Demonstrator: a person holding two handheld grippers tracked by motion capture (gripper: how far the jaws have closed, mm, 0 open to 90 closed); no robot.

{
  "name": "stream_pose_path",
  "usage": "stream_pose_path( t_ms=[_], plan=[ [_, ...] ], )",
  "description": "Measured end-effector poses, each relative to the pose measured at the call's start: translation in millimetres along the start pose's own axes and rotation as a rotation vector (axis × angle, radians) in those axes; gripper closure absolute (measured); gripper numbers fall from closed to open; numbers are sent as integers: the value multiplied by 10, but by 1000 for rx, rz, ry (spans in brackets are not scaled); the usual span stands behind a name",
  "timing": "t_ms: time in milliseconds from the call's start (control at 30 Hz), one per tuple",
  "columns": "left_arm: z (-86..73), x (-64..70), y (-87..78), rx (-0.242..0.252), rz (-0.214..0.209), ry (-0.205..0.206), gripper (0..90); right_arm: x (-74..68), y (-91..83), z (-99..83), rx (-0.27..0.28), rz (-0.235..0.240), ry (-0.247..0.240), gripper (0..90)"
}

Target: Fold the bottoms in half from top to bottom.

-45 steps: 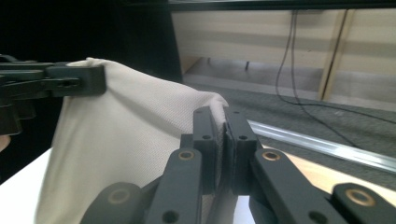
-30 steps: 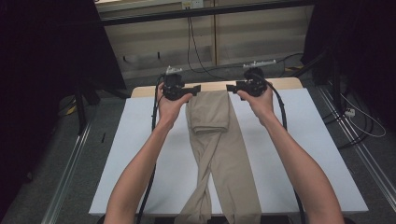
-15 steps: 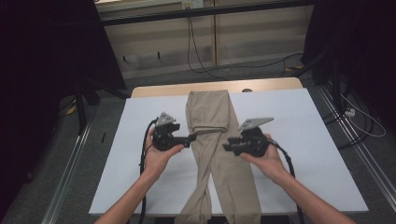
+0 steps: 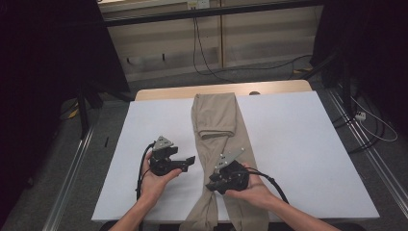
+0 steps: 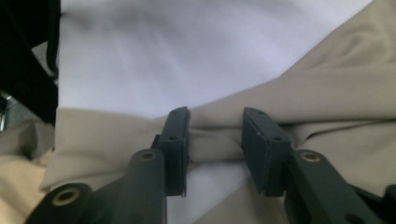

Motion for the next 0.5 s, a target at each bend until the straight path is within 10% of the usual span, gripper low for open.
stream_pose_path(
  t_ms=[300,500],
  plan=[
    [-24,59,31,-23,-20,30,183,-62,-49,-117,7,-26,-115,696],
    [-29,61,58,-34,-21,35,184,-75,-85,-94,-1,-6,-52,881]
  ],
)
Point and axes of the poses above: each handheld gripper's, and its own axes: y roughly forward along the jaws, z roughly out of its top, x roughly to its right, the point moved 2 cm from there along y, roughly forward along the jaws, and after that the axes turned 4 degrees about x, right-handed, at the moved point
